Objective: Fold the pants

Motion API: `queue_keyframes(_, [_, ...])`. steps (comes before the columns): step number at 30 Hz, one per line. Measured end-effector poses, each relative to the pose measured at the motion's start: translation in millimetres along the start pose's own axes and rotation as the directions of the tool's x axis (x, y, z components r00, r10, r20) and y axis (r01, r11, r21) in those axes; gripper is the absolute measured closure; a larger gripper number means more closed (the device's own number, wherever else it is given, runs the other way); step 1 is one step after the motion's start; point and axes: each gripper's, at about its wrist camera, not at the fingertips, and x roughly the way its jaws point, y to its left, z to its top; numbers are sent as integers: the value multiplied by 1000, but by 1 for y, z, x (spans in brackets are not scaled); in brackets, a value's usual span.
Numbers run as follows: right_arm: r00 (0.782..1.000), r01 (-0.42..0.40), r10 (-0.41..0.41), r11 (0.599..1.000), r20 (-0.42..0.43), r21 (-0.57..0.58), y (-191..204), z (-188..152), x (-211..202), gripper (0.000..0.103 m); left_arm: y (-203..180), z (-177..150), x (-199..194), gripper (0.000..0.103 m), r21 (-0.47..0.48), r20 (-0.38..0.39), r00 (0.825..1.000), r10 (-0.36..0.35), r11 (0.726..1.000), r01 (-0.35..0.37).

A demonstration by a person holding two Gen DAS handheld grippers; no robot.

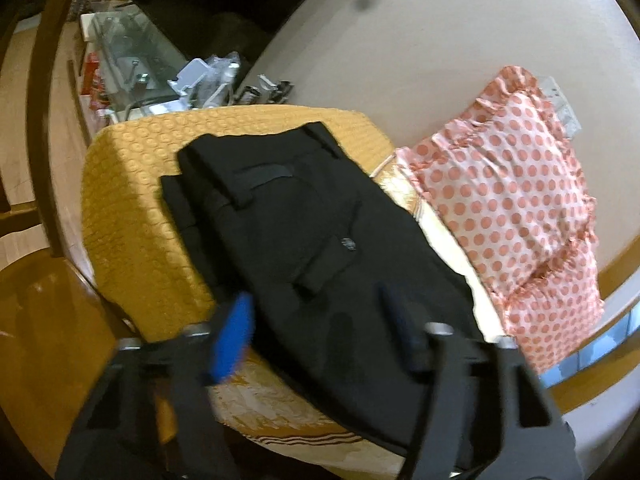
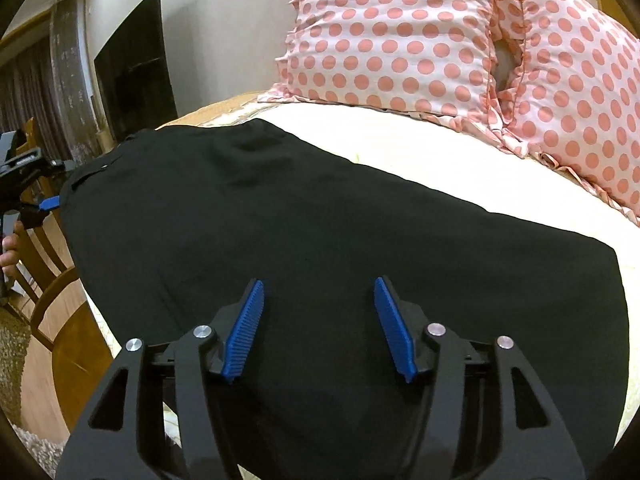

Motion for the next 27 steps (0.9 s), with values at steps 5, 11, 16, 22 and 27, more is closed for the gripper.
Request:
queue_keyframes(5, [1000, -1, 1, 1000, -1, -9, 1, 0, 0, 40, 20, -5, -7, 94, -67, -15, 999, -29, 997, 28])
queue_keyframes(11, [1000, 0, 0, 1000, -1, -11, 1, -1, 0, 39, 29, -12, -9, 96, -90, -12, 999, -38, 995, 37])
queue_keyframes(16, [1000, -5, 5, 1000, 4, -13, 1, -1, -1, 37, 32, -13, -19, 84, -135, 20, 999, -45, 990, 47])
queue_keyframes(22, [1000, -4, 4, 1000, 5, -13, 1, -1, 0, 37, 42, -15, -20, 75, -185, 4, 999, -45, 982, 45])
queue_keyframes(27, [1000, -5, 5, 1000, 5, -14, 2, -1, 0, 37, 38, -23, -5, 64, -206, -54, 993, -104, 974, 91])
